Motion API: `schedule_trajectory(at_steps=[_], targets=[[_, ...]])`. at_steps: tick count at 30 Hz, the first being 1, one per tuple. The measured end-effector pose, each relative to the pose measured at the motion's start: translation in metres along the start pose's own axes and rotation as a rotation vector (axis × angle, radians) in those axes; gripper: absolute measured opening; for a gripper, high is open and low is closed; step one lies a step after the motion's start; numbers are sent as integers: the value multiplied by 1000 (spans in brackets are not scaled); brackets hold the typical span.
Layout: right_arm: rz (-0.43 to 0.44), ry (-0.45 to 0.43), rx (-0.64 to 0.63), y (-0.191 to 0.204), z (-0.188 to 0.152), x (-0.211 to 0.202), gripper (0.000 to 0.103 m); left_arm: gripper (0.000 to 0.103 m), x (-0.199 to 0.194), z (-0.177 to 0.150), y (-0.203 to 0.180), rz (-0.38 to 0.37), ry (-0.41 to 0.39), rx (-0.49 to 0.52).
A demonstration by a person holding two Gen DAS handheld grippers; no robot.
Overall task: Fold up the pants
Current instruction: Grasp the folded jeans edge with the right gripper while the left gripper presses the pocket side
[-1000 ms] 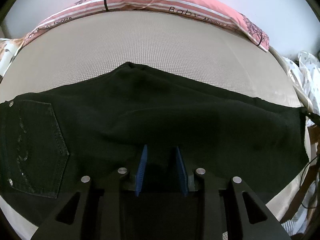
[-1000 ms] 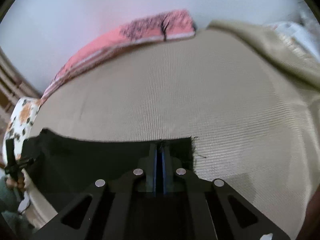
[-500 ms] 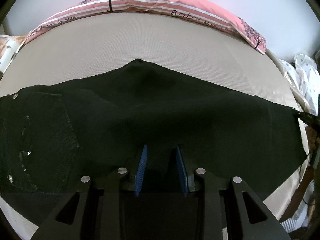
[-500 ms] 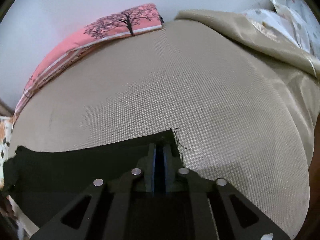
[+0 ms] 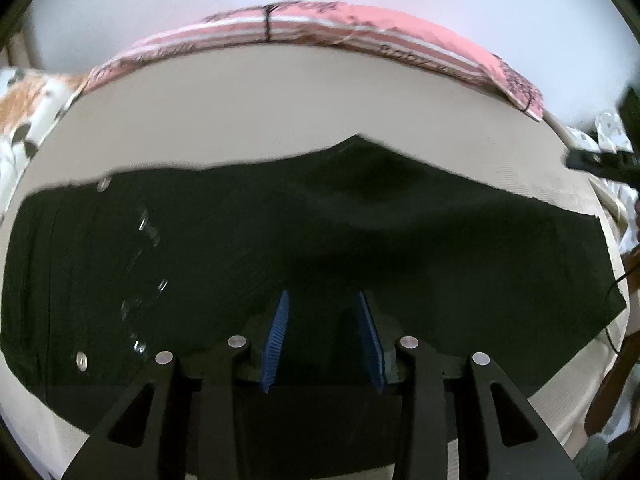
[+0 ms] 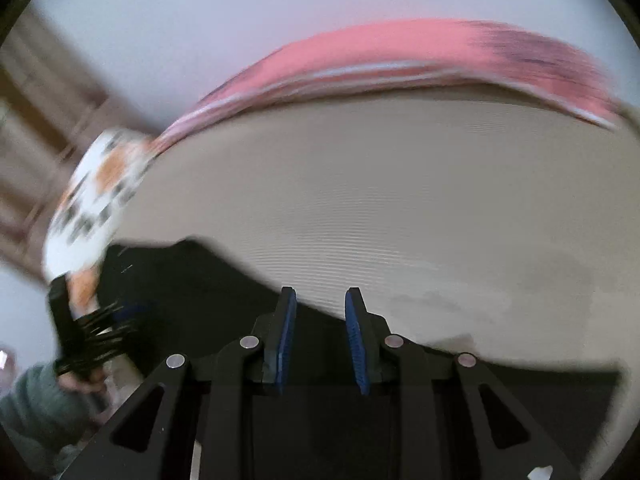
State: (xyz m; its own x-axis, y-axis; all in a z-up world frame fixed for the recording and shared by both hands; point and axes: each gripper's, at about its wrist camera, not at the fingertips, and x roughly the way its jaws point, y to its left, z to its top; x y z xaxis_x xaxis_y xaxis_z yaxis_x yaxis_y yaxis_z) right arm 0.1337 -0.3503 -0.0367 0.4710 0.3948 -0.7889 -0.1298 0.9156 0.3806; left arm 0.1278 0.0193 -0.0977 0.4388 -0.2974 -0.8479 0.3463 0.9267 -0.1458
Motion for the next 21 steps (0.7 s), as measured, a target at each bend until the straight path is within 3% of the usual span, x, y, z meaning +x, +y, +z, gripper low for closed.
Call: schedule_trajectory(at_steps=[4,9,12,13,14,18,21], targets=[[146,139,-162,79,28,80,30,37,-4,-15,14,-59,13,-24],[193,262,-283,133,52,147,38,37,-8,-30,24,-123,9,-47],[213,337,-305,150,51,173,36,37,-8,-32,28,-144,6,-59],[221,346,-311,154,51,178,16,37,-8,-33,28,-147,4,-55],[230,341,-318,154,53,180,10,37,-8,-34,29,-148,2,-52],[262,250,-316,158,66,163,8,37,-8,-38,32,-161,-15,-67],[204,225,-301,151,66,170,5,37,-6,-40,35,-175,-24,-76]])
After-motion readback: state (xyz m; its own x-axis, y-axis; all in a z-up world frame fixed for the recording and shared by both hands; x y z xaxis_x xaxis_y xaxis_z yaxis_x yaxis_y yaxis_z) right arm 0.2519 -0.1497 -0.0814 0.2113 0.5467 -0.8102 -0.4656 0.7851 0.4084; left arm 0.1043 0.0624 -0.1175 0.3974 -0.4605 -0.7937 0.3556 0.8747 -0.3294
